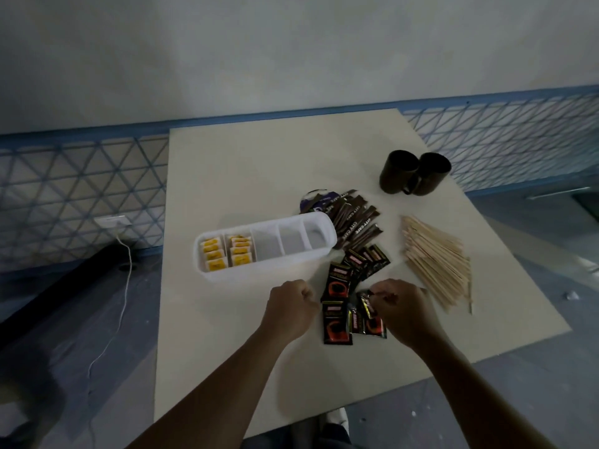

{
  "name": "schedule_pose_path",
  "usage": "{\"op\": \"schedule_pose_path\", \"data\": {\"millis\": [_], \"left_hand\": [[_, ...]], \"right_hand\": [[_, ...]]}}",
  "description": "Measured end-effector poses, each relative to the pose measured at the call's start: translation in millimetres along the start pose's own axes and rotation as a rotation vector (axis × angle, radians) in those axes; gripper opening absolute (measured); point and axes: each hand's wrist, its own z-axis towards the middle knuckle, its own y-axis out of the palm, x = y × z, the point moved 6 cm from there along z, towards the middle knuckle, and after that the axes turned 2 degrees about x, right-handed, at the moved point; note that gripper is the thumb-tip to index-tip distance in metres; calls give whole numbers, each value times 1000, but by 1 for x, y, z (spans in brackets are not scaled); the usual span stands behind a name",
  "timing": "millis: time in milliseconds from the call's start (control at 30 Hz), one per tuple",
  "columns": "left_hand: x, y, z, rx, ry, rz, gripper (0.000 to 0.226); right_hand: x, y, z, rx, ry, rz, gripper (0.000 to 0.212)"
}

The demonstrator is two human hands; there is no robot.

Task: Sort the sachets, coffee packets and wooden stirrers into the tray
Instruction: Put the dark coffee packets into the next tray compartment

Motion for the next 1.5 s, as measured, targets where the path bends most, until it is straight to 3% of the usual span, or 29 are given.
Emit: {"op": "schedule_pose_path", "data": {"millis": [67, 333, 500, 667, 967, 1200, 1400, 1500], "left_hand": [[-5, 12, -1, -21, -57, 53, 15], [-7, 55, -13, 61, -243, 130, 61], [1, 68, -19, 149, -306, 112, 63], [3, 77, -22, 195, -320, 104, 62], [0, 81, -23, 209, -343, 67, 39], [-2, 81, -27, 199, -332, 43, 29], [-6, 80, -31, 214, -319, -34, 21], [-11, 80, -30, 210, -328, -86, 15]], "right_hand": [[17, 2, -6, -27, 47, -23, 12], [57, 5, -6, -152, 99, -93, 55], [61, 14, 6, -212, 225, -153, 62], [65, 24, 13, -301, 178, -205, 73], [62, 25, 22, -338, 97, -253, 47], [67, 30, 24, -325, 149, -119, 49], [86, 15, 23, -186, 318, 96, 6], [93, 6, 18, -131, 469, 306, 15]]}}
